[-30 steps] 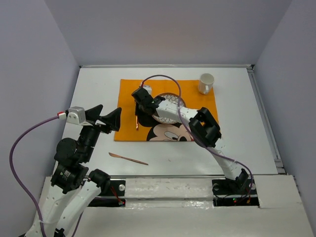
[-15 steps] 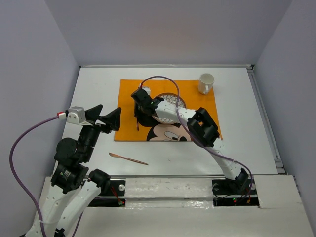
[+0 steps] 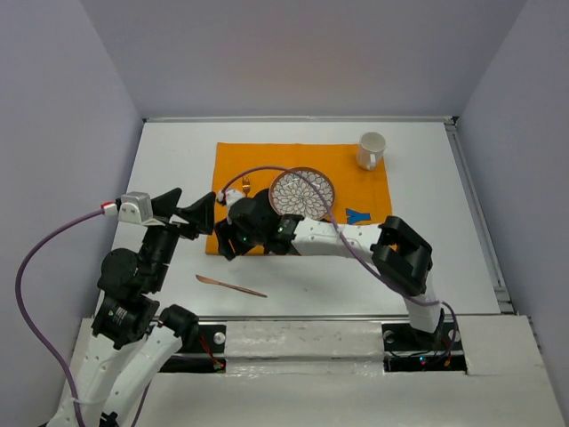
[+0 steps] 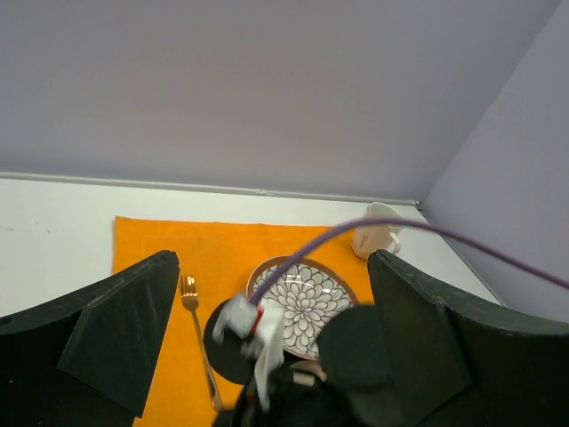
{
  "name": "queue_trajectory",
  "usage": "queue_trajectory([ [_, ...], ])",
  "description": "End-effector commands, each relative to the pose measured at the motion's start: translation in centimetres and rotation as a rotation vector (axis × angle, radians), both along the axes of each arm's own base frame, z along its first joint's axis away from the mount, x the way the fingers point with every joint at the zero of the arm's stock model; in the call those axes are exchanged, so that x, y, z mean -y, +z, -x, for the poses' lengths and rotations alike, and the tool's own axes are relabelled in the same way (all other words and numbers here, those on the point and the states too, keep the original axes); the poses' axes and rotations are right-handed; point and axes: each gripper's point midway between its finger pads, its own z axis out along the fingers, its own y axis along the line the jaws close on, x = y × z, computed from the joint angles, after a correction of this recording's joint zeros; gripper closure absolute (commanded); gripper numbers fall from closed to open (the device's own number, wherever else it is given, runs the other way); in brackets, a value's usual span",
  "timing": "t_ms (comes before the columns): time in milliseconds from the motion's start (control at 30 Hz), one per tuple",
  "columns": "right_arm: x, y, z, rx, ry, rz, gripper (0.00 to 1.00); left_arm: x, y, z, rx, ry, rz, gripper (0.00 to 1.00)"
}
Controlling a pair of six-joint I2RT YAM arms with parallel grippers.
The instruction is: Set the dinner table for one person
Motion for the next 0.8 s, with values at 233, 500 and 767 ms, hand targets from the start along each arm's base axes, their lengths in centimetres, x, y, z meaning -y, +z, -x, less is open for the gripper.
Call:
queue_trajectory([
  [233, 1.3, -6.4, 7.8, 0.087, 0.315, 0.207, 0.36, -1.2, 1.1, -0.4, 0.047, 0.061, 0.018, 0.01],
  [500, 2.0, -8.5, 10.1, 0.106, 0.368, 0.302, 0.37, -1.5, 0.8, -0.9, 0.036, 0.076, 0.010, 0.01],
  [767, 2.6, -10.4, 12.2, 0.125, 0.379, 0.371, 0.54, -1.6, 0.7, -1.1, 0.035, 0.082, 0.009, 0.01],
])
